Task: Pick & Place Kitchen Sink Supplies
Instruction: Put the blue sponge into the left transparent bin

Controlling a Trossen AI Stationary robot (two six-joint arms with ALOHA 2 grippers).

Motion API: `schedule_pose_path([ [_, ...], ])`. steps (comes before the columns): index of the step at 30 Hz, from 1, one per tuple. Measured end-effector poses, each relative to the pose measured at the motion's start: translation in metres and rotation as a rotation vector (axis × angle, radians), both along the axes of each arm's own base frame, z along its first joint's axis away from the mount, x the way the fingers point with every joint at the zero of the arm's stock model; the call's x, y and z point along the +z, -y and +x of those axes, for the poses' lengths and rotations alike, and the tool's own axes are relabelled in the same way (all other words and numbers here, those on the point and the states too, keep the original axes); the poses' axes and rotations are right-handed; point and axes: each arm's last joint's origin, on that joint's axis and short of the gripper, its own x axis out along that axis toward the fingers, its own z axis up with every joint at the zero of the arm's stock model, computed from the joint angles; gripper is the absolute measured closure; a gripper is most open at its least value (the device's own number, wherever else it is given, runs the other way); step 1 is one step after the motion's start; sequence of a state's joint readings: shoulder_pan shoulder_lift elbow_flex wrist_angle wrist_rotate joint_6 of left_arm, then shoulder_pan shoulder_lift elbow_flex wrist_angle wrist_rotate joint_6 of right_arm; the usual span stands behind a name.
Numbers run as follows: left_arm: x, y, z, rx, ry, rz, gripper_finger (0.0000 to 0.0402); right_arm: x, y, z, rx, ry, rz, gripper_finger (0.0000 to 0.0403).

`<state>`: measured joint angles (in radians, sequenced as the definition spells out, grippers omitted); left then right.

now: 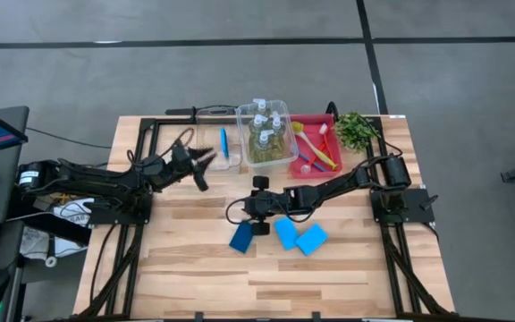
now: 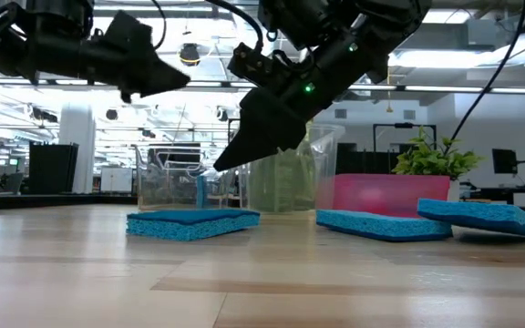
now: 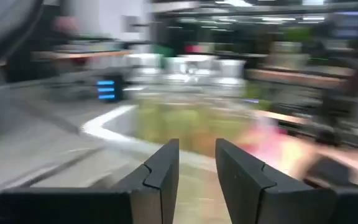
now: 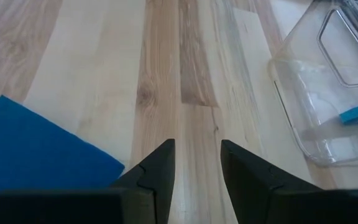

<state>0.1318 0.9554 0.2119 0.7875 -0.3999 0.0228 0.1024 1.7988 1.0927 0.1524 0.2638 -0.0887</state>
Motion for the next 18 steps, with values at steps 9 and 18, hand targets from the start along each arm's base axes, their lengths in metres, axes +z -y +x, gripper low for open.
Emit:
schedule_pose_path([
  [9, -0.001, 0.025, 0.003, -0.835, -0.009, 0.036, 0.0295, -0.002, 0.000, -0.001, 0.014, -0.027, -0.024, 0.0281],
  [18, -0.001, 0.035, 0.003, -0.923, -0.014, 0.123, 0.0295, -0.001, -0.002, -0.002, 0.019, -0.028, -0.023, 0.0281],
])
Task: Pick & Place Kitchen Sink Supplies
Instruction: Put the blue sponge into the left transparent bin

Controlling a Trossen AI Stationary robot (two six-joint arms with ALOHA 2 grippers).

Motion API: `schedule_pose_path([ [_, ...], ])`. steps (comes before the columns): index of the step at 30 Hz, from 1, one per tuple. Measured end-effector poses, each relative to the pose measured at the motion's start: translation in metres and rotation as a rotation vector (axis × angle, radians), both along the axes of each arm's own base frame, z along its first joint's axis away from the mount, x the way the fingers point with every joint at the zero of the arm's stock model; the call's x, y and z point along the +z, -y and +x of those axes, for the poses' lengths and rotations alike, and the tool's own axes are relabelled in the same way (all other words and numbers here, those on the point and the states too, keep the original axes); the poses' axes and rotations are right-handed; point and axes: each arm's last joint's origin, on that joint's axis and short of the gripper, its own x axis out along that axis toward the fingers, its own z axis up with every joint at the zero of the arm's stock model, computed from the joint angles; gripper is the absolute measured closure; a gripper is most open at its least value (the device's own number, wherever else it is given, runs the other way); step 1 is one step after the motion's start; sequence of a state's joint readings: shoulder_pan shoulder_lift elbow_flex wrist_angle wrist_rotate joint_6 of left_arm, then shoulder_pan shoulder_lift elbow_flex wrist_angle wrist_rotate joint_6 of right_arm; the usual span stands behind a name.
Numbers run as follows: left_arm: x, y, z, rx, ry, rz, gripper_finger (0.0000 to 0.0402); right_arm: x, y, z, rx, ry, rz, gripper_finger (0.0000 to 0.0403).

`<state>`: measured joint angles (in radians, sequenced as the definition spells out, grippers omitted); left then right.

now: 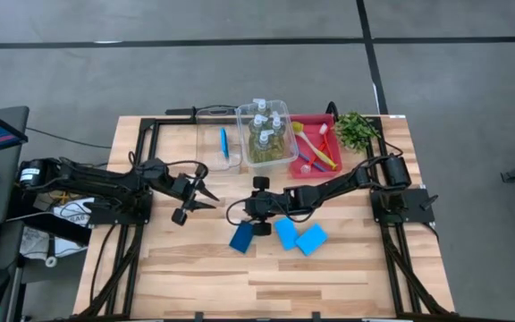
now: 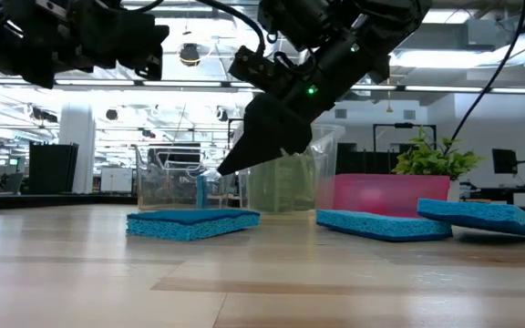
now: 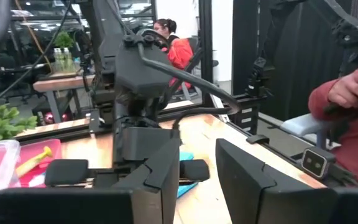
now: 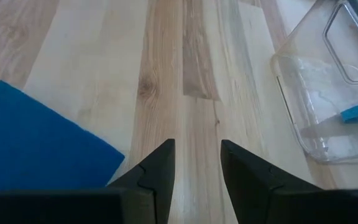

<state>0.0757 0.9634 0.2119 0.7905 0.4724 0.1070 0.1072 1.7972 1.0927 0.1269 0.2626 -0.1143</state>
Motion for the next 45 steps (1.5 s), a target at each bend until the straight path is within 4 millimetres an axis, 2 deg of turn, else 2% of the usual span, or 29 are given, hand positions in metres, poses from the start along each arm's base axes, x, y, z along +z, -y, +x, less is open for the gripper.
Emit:
schedule_pose_path([
  [3, 0.000, 0.000, 0.000, 0.001, 0.004, 0.001, 0.0295, 0.007, -0.005, -0.008, 0.035, -0.034, 0.011, 0.0281],
  [5, 0.000, 0.000, 0.000, 0.001, 0.003, 0.001, 0.0295, 0.020, -0.009, -0.017, 0.098, -0.055, 0.047, 0.0281],
  [12, 0.000, -0.001, 0.000, 0.031, -0.001, -0.012, 0.0295, 0.064, -0.032, -0.063, 0.385, -0.122, 0.183, 0.0281],
  [18, 0.000, -0.002, 0.001, 0.103, -0.029, -0.096, 0.0295, 0.058, -0.056, -0.102, 0.559, -0.144, 0.088, 0.0281],
  [23, 0.000, 0.002, 0.001, 0.113, -0.030, -0.105, 0.0295, 0.064, -0.056, -0.122, 0.517, -0.116, 0.095, 0.0281],
  [28, 0.011, 0.007, 0.006, 0.244, -0.009, -0.181, 0.0295, 0.075, -0.051, -0.133, 0.403, -0.098, 0.071, 0.0281],
  [34, 0.018, 0.026, 0.024, 0.209, -0.027, -0.162, 0.0295, 0.074, -0.053, -0.136, 0.394, -0.119, 0.056, 0.0281],
  [40, 0.001, 0.040, 0.055, 0.211, -0.136, 0.048, 0.0295, 0.073, -0.053, -0.136, 0.390, -0.125, 0.057, 0.0281],
  [45, -0.029, 0.043, 0.064, 0.181, -0.268, 0.246, 0.0295, 0.073, -0.055, -0.137, 0.398, -0.126, 0.063, 0.0280],
])
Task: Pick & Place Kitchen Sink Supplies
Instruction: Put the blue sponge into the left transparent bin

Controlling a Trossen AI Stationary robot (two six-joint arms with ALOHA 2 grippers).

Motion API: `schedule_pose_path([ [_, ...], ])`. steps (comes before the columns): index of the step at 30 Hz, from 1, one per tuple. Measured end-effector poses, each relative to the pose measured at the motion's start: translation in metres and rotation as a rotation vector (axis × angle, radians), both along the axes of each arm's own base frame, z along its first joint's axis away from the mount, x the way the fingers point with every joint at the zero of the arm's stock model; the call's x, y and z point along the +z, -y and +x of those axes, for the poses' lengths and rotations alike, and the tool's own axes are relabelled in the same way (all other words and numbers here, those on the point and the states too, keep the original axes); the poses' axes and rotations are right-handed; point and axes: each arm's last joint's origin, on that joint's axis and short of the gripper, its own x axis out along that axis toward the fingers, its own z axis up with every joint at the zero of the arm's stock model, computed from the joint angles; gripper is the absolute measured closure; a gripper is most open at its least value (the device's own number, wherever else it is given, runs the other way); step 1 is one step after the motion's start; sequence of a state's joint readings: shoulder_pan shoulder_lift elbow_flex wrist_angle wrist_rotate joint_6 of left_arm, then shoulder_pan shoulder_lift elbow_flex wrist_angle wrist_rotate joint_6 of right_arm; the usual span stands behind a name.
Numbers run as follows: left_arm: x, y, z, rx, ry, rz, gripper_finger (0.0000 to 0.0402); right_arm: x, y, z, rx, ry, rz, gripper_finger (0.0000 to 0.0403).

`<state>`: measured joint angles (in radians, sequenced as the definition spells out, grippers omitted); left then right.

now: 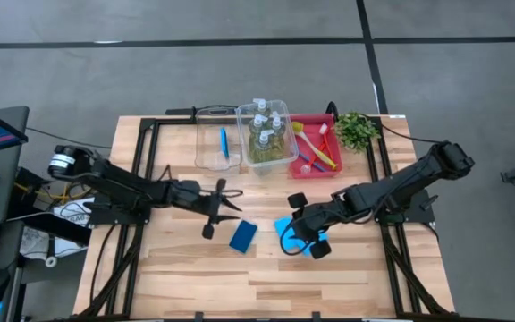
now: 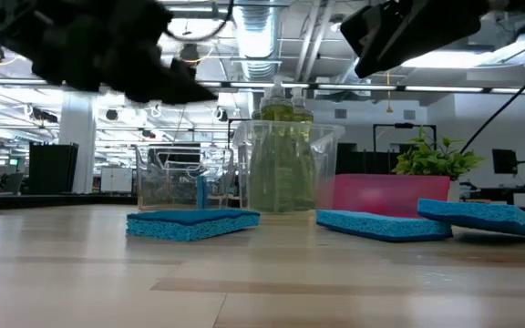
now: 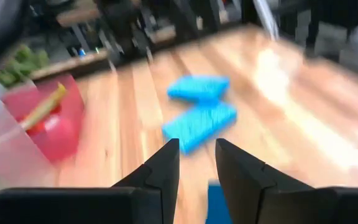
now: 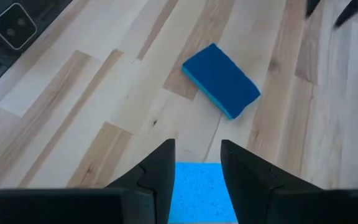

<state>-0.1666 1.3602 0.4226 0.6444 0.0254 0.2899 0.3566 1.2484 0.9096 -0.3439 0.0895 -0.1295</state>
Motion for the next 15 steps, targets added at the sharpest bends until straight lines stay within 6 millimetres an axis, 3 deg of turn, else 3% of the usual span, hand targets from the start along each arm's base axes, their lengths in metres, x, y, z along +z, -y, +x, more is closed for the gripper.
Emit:
schedule_pose_path([
  [6, -0.038, 0.011, -0.005, -0.053, -0.164, 0.049, 0.0295, 0.001, -0.001, 0.000, 0.001, 0.004, 0.009, 0.0280],
  [15, -0.045, 0.052, -0.015, -0.159, -0.195, 0.041, 0.0295, 0.001, -0.001, 0.000, 0.000, 0.006, 0.010, 0.0280],
])
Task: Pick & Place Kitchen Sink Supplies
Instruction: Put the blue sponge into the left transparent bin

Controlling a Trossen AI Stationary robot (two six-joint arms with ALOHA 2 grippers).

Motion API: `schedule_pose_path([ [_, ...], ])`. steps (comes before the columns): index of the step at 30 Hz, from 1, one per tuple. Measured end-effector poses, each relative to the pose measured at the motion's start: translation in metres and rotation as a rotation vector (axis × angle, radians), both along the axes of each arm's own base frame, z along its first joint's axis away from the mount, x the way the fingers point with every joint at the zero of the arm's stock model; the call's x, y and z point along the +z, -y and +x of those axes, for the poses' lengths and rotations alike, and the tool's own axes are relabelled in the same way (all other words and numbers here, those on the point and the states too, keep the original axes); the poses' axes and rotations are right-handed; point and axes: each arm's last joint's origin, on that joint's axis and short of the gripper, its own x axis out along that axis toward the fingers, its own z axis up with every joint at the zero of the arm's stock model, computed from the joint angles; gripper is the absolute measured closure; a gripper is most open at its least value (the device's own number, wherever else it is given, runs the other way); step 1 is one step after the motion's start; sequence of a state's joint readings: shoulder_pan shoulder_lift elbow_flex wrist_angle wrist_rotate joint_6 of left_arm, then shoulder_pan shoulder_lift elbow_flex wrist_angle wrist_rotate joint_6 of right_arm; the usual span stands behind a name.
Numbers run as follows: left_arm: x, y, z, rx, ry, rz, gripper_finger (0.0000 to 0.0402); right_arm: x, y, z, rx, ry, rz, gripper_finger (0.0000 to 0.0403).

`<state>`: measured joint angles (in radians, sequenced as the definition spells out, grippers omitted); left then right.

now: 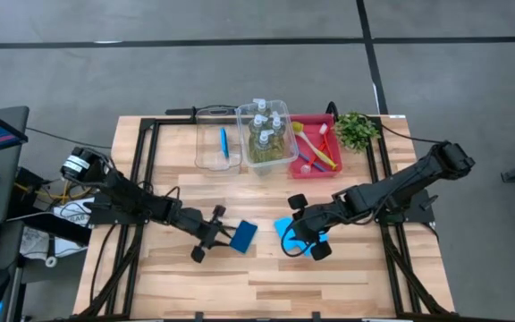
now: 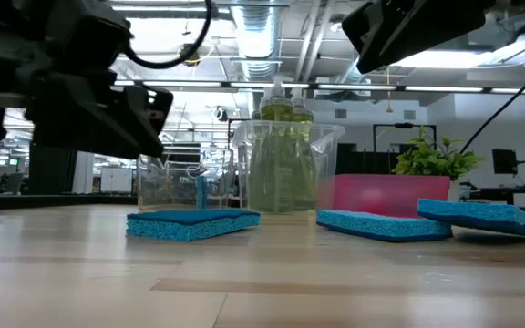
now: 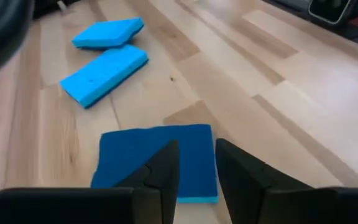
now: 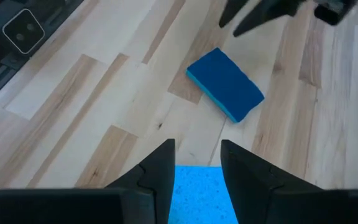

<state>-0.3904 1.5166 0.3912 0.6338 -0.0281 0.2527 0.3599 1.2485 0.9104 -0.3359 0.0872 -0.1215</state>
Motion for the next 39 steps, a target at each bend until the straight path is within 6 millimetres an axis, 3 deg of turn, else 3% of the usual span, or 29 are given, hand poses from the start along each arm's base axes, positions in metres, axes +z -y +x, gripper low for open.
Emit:
schedule_pose_path([
  [12, -0.001, 0.006, -0.003, 0.045, 0.008, 0.025, 0.0294, 0.000, 0.001, 0.000, 0.002, 0.002, -0.007, 0.0280],
  [29, -0.009, 0.012, 0.000, 0.080, -0.012, -0.079, 0.0247, 0.000, 0.001, 0.000, -0.030, 0.001, 0.006, 0.0281],
  [39, -0.033, 0.019, 0.005, 0.026, -0.060, -0.033, 0.0247, 0.002, 0.000, 0.002, -0.039, 0.021, 0.026, 0.0281],
])
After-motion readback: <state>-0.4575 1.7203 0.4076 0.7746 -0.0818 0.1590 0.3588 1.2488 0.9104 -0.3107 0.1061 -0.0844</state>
